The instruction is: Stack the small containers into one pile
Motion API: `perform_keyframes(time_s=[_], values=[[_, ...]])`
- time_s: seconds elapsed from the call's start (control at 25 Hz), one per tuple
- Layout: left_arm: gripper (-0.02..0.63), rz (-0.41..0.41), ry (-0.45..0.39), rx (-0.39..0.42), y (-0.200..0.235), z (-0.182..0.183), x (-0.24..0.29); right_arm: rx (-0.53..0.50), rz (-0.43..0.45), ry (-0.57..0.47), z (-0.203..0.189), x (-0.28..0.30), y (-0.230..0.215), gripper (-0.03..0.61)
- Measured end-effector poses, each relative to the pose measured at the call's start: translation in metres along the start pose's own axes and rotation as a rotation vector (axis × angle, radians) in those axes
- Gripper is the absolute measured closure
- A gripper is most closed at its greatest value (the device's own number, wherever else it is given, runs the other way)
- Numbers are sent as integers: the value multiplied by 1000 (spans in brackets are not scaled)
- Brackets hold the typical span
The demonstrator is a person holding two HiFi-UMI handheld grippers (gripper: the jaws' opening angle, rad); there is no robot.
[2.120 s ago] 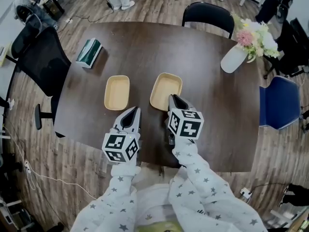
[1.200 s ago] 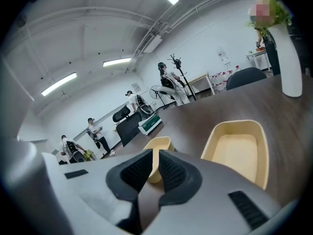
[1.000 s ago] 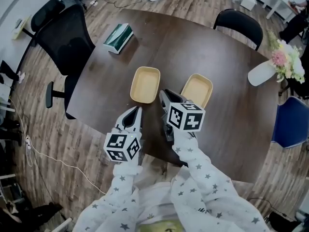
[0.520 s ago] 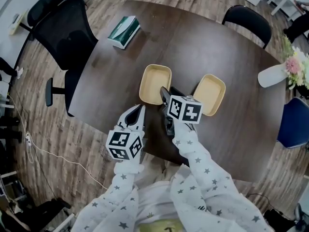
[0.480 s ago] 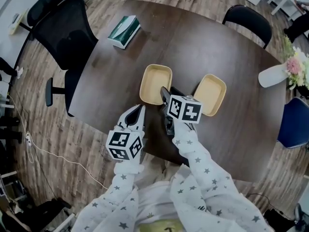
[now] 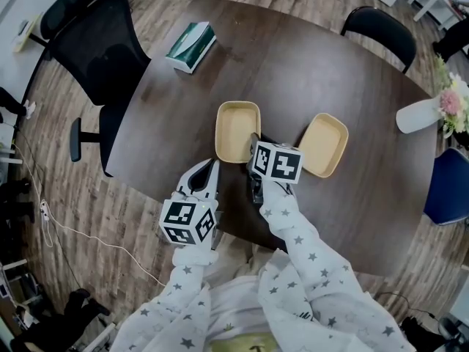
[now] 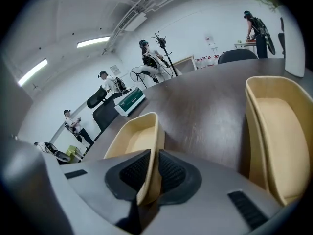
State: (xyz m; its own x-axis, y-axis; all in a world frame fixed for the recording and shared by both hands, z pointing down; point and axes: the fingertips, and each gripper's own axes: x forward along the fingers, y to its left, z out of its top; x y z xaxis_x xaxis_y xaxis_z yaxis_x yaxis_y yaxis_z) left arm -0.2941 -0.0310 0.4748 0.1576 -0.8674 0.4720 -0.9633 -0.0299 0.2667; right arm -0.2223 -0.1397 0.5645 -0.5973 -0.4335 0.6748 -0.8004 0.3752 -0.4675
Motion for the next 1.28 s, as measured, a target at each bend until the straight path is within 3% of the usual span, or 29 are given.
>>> perform_keyframes(time_s=[0.28, 0.64, 1.28], values=[[589, 24, -26, 7, 6, 9, -7, 19, 4, -15, 5, -9, 0, 522], [589, 43, -70, 29, 8, 23, -16, 93, 32, -116, 31, -47, -4, 525], [589, -93, -83, 104, -63, 45, 13, 231, -42, -272, 60, -123, -71, 531]])
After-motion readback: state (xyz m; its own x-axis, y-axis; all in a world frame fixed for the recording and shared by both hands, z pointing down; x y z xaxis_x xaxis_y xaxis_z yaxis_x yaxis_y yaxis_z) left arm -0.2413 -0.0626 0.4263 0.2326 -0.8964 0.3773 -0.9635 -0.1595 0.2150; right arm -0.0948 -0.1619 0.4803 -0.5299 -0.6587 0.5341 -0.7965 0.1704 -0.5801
